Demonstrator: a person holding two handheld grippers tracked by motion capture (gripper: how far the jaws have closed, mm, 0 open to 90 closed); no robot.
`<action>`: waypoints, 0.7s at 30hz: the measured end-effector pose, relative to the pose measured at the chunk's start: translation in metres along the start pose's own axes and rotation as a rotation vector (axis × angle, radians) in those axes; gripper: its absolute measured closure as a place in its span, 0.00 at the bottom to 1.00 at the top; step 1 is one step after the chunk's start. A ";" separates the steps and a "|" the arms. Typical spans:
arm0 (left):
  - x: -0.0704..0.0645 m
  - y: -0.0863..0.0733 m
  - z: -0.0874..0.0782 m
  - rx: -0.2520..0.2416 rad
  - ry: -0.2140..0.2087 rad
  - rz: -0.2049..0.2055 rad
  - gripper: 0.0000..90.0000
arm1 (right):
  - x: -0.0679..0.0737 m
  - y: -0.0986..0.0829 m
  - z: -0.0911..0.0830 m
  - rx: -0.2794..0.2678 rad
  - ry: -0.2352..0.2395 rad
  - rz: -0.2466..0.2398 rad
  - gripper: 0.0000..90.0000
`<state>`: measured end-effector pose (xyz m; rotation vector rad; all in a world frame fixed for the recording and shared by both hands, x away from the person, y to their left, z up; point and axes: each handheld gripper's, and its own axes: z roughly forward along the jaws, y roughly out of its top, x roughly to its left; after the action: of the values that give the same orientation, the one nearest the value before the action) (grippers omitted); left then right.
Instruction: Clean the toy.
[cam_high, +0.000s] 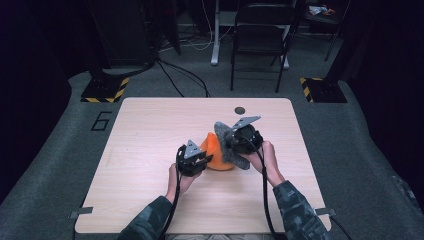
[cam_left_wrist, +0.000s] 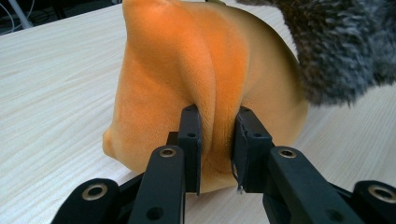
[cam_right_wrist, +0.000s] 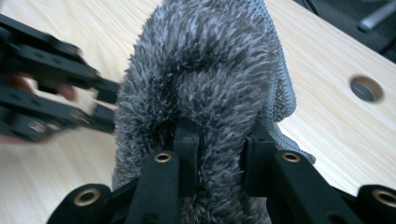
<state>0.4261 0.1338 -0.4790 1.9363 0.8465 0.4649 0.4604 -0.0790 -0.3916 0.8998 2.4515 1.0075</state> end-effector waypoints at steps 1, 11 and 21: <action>-0.001 0.000 0.000 -0.001 0.003 0.003 0.83 | 0.003 0.001 0.001 -0.003 0.002 0.000 0.80; -0.005 0.002 0.002 0.005 0.005 0.021 0.83 | 0.011 -0.002 0.016 0.019 0.007 -0.027 0.79; -0.001 0.003 0.002 0.012 0.010 0.026 0.83 | -0.008 -0.012 0.014 0.093 -0.001 0.011 0.79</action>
<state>0.4278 0.1305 -0.4775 1.9590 0.8334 0.4867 0.4682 -0.0840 -0.4094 0.9444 2.5132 0.9029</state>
